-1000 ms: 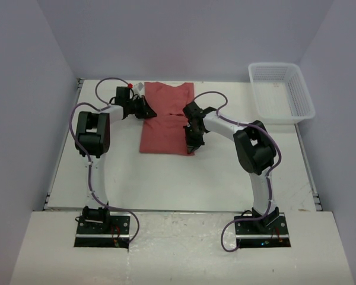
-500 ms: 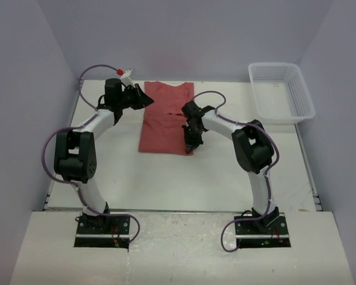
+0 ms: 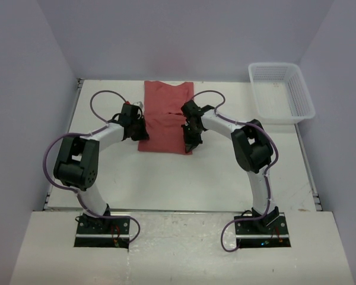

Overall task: Fold and stack the t-shirts
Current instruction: Fold the folded rectangular tshirt in 1/3 of the way, then grab one side of the 2/3 rectangular tshirt with both arms

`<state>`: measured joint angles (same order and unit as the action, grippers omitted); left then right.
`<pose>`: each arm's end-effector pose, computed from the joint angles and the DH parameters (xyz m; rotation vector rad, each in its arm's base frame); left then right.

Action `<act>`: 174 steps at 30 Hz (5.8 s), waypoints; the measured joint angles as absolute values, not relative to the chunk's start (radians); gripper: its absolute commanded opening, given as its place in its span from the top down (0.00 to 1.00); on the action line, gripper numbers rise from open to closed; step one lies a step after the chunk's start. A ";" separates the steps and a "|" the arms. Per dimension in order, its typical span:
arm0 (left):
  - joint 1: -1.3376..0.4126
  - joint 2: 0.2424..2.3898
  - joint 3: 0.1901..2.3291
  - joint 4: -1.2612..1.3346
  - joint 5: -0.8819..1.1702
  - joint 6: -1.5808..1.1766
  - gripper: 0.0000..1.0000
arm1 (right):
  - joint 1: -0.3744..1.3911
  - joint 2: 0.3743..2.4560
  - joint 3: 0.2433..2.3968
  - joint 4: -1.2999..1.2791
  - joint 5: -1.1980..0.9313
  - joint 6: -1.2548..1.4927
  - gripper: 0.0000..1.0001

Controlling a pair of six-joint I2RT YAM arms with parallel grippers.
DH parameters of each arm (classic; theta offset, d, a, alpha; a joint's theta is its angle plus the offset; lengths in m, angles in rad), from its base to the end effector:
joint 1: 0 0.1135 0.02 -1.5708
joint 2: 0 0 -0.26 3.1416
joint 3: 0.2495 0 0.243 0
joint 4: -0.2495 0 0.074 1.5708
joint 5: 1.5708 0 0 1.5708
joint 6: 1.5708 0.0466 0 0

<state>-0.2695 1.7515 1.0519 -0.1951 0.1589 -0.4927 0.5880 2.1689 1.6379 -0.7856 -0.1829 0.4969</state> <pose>0.3456 -0.1031 0.1699 -0.2108 2.5149 -0.5163 0.3531 0.2456 0.1449 -0.1710 2.9829 0.4317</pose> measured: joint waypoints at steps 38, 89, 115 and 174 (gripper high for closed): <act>-0.480 1.470 0.746 -0.452 -0.076 -0.725 1.00 | 0.632 1.813 1.089 -0.502 -0.174 0.570 1.00; -0.612 0.932 0.682 -0.737 -0.159 -0.898 0.83 | 0.997 1.044 0.756 -0.664 0.059 0.874 0.07; -0.616 0.896 0.663 -0.746 -0.051 -0.921 0.81 | 0.996 1.137 0.442 -0.291 0.033 1.180 0.38; -0.709 1.021 0.715 -0.930 -0.082 -0.978 0.48 | 1.019 1.376 0.567 -0.312 0.142 1.472 1.00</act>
